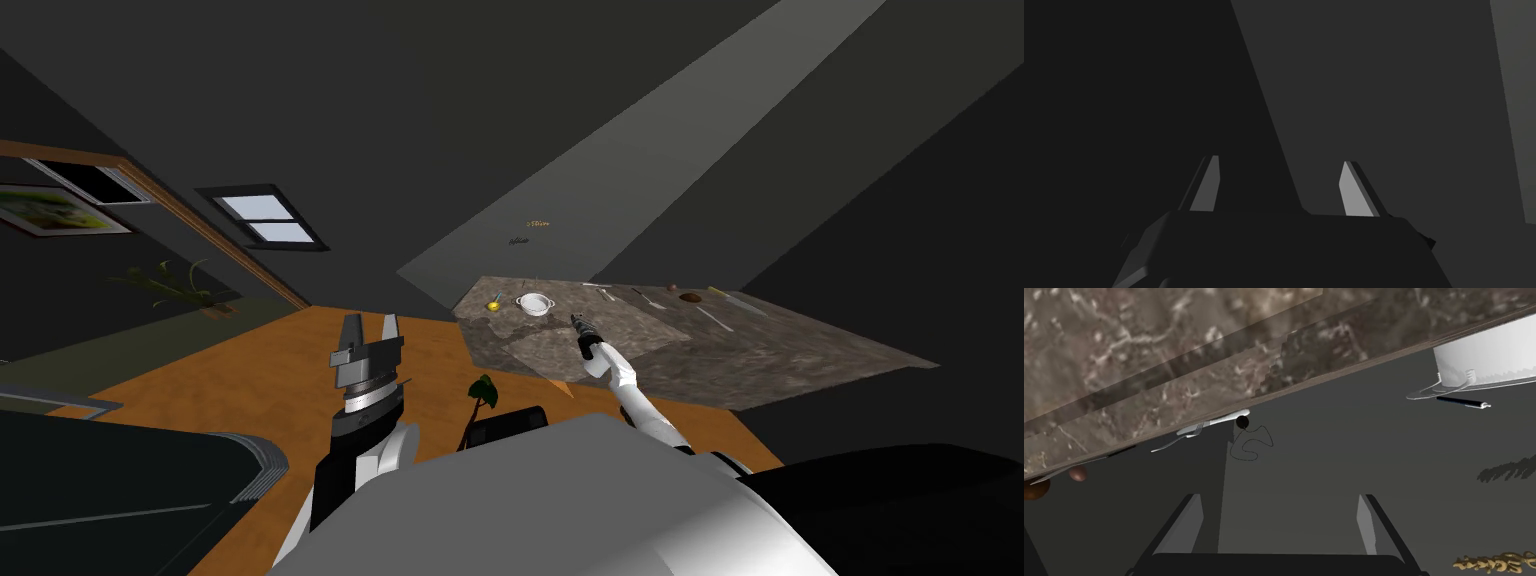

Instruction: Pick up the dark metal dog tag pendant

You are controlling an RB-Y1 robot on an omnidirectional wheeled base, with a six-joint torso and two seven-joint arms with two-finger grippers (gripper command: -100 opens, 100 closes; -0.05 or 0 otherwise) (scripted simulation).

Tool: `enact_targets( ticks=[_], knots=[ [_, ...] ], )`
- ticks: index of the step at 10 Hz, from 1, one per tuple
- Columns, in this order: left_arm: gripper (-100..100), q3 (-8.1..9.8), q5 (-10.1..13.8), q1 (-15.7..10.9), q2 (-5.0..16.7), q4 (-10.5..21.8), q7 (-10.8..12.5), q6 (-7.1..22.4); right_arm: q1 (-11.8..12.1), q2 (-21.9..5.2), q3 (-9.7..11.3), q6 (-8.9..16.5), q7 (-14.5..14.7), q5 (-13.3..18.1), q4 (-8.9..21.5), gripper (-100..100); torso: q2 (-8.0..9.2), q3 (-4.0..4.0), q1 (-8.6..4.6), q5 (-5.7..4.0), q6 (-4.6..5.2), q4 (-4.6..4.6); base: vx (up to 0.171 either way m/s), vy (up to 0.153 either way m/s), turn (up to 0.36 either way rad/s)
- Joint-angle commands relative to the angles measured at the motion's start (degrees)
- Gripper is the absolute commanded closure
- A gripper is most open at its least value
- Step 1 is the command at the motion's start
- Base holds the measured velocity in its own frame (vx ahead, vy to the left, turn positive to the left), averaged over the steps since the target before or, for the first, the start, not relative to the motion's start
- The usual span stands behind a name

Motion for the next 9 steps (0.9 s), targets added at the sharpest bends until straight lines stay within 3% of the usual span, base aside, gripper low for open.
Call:
enact_targets(
  ticks=[1, 2, 3, 4, 5, 6, 9],
  knots=[
    [0, 0.00, 0.00, 0.00, 0.00, 0.00, 0.00, 0.00, -1.33, -0.52, 0.04, 2.52, -0.10, 2.25, 2.86, -100, 0.00, 0.00, 0.00, 0.00, 0.00, 0.00, 0.015, 0.041, 0.149],
    [0, 0.00, 0.00, 0.00, 0.00, 0.00, 0.00, 0.00, -1.33, -0.52, 0.04, 2.52, -0.10, 2.25, 3.68, -100, 0.00, 0.00, 0.03, 0.00, -0.03, 0.01, 0.015, 0.035, 0.061],
    [0, 0.00, 0.00, 0.00, 0.00, 0.00, 0.00, 0.00, -2.88, -1.14, 0.17, 4.70, -0.12, 3.87, 6.10, -100, 0.02, 0.01, 0.01, 0.00, 0.01, 0.00, 0.022, 0.040, 0.102],
    [0, 0.00, 0.00, 0.00, 0.00, 0.00, 0.00, 0.00, -2.88, -1.14, 0.17, 4.70, -0.12, 3.87, 6.70, -100, -0.01, 0.00, 0.02, 0.01, -0.02, 0.01, 0.020, 0.029, 0.061],
    [0, 0.00, 0.00, 0.00, 0.00, 0.00, 0.00, 0.00, -4.40, -1.76, 0.31, 6.79, -0.14, 5.37, 9.28, -100, 0.01, 0.00, 0.00, 0.00, 0.01, 0.00, 0.016, 0.035, 0.112],
    [0, 0.00, 0.00, 0.00, 0.00, 0.00, 0.00, 0.00, -4.40, -1.76, 0.31, 6.80, -0.14, 5.37, 9.66, -100, 0.01, 0.01, 0.02, 0.00, -0.01, 0.01, 0.015, 0.030, 0.053],
    [0, 0.00, 0.00, 0.00, 0.00, 0.00, 0.00, 0.00, -7.29, -2.99, 0.60, 10.74, -0.14, 7.98, 14.75, -100, 0.00, 0.00, -0.02, 0.00, 0.01, 0.00, 0.025, 0.028, 0.078]
  ],
)
